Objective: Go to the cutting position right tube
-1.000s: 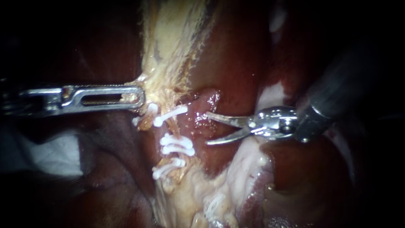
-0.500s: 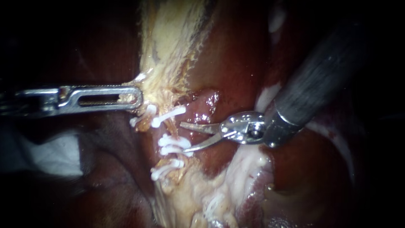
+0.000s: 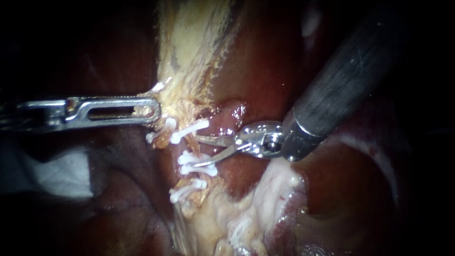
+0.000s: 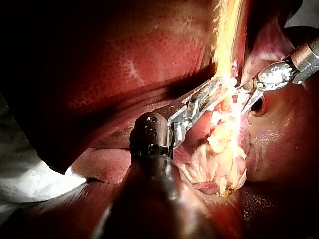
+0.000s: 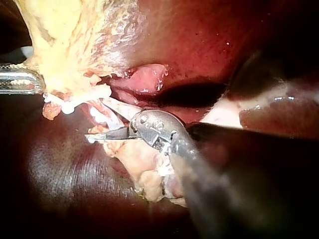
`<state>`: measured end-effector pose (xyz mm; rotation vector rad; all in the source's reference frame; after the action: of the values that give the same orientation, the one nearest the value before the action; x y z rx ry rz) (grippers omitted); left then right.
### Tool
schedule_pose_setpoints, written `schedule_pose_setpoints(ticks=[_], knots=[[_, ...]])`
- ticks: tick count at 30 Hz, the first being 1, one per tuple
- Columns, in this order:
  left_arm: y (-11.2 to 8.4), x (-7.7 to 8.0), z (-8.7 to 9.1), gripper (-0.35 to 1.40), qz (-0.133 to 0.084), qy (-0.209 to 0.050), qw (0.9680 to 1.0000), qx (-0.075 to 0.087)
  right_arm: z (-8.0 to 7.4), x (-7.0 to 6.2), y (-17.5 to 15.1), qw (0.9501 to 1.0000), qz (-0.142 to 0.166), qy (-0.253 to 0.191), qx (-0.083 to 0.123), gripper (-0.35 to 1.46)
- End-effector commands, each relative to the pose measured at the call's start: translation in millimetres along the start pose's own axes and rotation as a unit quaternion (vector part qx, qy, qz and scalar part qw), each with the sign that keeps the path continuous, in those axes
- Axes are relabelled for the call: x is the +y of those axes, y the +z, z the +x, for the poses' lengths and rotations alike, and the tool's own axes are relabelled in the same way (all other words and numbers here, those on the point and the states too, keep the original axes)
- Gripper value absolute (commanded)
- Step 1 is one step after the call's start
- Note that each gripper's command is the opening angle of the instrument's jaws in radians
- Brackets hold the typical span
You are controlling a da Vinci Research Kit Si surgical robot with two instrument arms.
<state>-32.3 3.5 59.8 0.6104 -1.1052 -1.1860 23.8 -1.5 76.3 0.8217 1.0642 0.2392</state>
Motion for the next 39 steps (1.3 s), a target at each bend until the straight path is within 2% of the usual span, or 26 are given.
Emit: schedule_pose_setpoints(ticks=[1, 11, 19, 28, 39], knots=[[0.0, 0.0, 0.0, -0.35, 0.0, 0.0, 1.0, 0.0, 0.0, -0.1, 0.0, 1.0, 0.004, -0.002, 0.0, 1.27], [0.1, 0.4, -0.1, -0.35, 0.0, 0.0, 1.0, 0.0, 0.5, -0.3, 0.5, 0.9995, 0.028, -0.011, 0.013, 1.14], [0.3, 0.5, -0.1, -0.35, 0.0, 0.0, 1.0, 0.0, 1.1, -0.4, 1.3, 0.9988, 0.045, -0.017, 0.012, 1.04], [0.7, 0.5, 0.0, -0.35, -0.001, 0.001, 1.0, -0.001, 1.9, -0.7, 2.6, 0.9982, 0.052, -0.019, 0.023, 0.97], [0.8, 0.7, 0.0, -0.35, -0.001, 0.001, 1.0, -0.001, 2.6, -0.9, 3.8, 0.9975, 0.061, -0.011, 0.034, 0.74]])
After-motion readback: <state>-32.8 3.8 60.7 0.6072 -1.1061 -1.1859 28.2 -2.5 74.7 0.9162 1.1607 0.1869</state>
